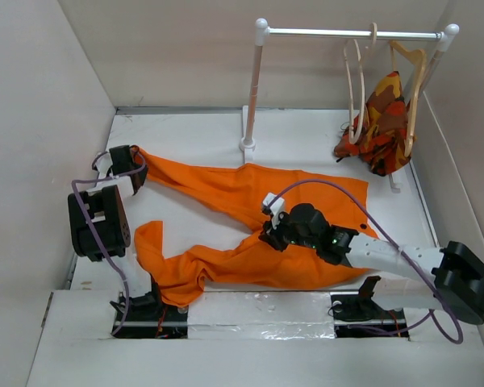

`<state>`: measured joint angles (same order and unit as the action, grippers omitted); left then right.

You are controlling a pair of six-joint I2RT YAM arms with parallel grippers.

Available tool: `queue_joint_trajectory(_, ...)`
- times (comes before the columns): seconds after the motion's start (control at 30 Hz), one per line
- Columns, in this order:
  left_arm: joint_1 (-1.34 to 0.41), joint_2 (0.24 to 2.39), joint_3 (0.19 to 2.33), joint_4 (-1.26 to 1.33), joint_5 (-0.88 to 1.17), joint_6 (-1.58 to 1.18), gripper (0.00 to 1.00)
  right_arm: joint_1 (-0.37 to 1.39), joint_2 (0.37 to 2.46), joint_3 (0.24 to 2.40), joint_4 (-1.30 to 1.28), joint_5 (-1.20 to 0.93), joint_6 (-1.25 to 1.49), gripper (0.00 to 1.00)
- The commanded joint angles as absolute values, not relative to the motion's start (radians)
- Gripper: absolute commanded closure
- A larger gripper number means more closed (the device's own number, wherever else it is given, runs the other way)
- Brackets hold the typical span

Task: Place the trousers on the hanger
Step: Flatten out the trousers at the center of the board.

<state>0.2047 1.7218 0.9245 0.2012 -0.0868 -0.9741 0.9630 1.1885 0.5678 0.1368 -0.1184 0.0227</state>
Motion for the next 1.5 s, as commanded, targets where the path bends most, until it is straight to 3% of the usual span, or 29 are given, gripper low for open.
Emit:
queue_joint_trajectory(0.0, 0.212, 1.735, 0.983, 0.202, -0.068, -0.988, 0.96, 0.969, 1.132, 0.601, 0.138, -0.084, 0.021, 0.77)
queue_joint_trajectory(0.17, 0.189, 1.596, 1.041, 0.167, -0.058, -0.922, 1.00, 0.950, 1.066, 0.597, 0.115, -0.052, 0.023, 0.76)
queue_joint_trajectory(0.43, 0.031, 1.437, 1.407, -0.103, 0.043, -0.755, 1.00, 0.907, 1.000, 0.620, 0.074, -0.081, 0.020, 0.76)
queue_joint_trajectory(0.73, -0.008, 1.214, 1.218, -0.187, 0.068, -0.643, 1.00, 0.897, 0.930, 0.609, 0.023, -0.089, 0.025, 0.76)
queue_joint_trajectory(0.87, -0.008, 1.140, 1.210, -0.209, -0.095, -0.565, 1.00, 0.897, 0.913, 0.606, 0.031, -0.069, 0.015, 0.76)
queue_joint_trajectory(0.97, 0.003, 1.190, 1.304, -0.239, -0.201, -0.534, 1.00, 0.887, 0.923, 0.624, 0.012, -0.083, 0.011, 0.76)
queue_joint_trajectory(1.07, 0.006, 1.283, 1.426, -0.233, -0.183, -0.531, 1.00, 0.877, 0.927, 0.618, -0.023, -0.080, 0.011, 0.76)
queue_joint_trajectory(1.17, -0.188, 1.426, 1.552, -0.277, -0.262, -0.474, 1.00, 0.857, 0.923, 0.603, -0.011, -0.090, 0.011, 0.76)
queue_joint_trajectory(1.27, -0.244, 1.553, 1.490, -0.281, -0.286, -0.428, 1.00, 0.848, 0.931, 0.591, 0.026, -0.112, 0.011, 0.76)
queue_joint_trajectory(1.47, -0.152, 1.715, 1.339, -0.216, -0.152, -0.472, 1.00, 0.848, 0.943, 0.611, -0.046, -0.117, 0.011, 0.76)
